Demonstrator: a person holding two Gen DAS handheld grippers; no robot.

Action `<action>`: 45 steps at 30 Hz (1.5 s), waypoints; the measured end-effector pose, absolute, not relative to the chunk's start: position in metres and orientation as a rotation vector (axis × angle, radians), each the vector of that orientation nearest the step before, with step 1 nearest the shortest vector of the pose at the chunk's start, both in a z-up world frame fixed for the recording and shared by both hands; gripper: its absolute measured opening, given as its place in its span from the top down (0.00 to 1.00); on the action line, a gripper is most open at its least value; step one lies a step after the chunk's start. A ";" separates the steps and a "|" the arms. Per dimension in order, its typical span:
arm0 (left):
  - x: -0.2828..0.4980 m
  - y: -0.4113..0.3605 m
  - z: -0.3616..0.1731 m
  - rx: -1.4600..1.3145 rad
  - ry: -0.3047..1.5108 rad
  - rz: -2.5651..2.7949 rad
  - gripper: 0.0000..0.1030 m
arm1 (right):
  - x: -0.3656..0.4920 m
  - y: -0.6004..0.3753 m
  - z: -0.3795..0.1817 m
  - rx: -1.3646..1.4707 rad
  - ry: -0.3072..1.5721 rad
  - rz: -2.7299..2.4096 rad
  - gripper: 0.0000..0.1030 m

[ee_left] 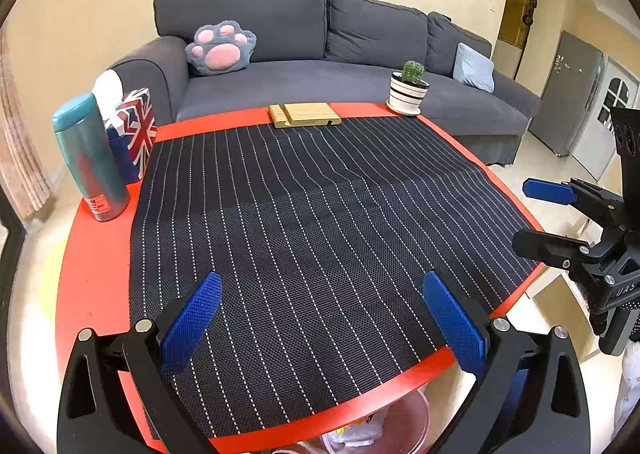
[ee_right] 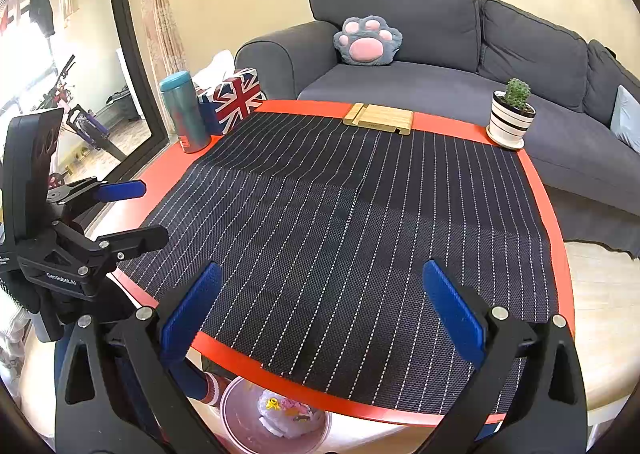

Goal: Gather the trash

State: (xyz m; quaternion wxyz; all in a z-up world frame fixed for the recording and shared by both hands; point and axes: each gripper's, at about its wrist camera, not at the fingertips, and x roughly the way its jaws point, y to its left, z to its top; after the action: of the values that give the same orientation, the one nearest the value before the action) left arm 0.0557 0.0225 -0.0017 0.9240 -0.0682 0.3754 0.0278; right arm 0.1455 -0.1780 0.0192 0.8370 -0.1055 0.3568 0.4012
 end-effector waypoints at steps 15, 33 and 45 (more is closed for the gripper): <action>0.056 0.021 -0.003 -0.141 0.770 0.055 0.06 | 0.144 -0.177 0.018 -0.226 0.755 0.850 0.04; 0.057 0.021 -0.004 -0.144 0.774 0.051 0.06 | 0.143 -0.174 0.016 -0.230 0.760 0.852 0.04; 0.059 0.023 -0.005 -0.142 0.779 0.055 0.06 | 0.142 -0.173 0.013 -0.234 0.765 0.851 0.04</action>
State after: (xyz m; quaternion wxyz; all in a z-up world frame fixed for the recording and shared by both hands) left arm 0.0589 0.0228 -0.0053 0.9223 -0.0693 0.3792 0.0270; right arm 0.1422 -0.1728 0.0134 0.8342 -0.1103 0.3612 0.4018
